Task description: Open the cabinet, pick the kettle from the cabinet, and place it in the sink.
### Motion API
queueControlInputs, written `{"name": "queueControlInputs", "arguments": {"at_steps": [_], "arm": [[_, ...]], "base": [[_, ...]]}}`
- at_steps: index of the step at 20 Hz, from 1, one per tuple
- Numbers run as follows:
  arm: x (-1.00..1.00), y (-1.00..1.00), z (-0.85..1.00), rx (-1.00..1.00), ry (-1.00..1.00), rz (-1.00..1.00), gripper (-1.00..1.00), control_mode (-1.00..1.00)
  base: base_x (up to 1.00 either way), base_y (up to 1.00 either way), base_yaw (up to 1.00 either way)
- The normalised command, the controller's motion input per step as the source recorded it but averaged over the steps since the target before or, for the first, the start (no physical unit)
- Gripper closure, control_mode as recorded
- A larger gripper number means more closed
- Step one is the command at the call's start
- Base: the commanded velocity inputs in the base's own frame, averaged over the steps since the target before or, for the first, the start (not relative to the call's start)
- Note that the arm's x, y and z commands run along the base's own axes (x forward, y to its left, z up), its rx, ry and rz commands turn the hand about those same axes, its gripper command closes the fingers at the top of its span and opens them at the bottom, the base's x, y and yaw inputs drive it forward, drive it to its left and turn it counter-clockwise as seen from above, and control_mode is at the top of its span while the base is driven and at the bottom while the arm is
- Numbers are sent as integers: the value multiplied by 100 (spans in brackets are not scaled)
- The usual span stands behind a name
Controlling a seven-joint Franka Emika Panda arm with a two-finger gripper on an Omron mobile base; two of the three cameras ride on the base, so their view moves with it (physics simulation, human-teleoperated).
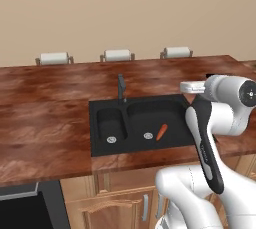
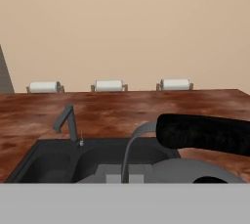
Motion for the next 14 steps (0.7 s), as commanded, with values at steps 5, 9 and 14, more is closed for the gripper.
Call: {"name": "queueControlInputs", "arguments": {"at_steps": [5,9,14], "arm": [[0,0,0,0,0,0,100,-100],[0,0,0,0,0,0,100,-100],[-2,-1,-2,0,0,0,100,-100]], "base": [[0,0,0],[0,0,0],[0,0,0]]}}
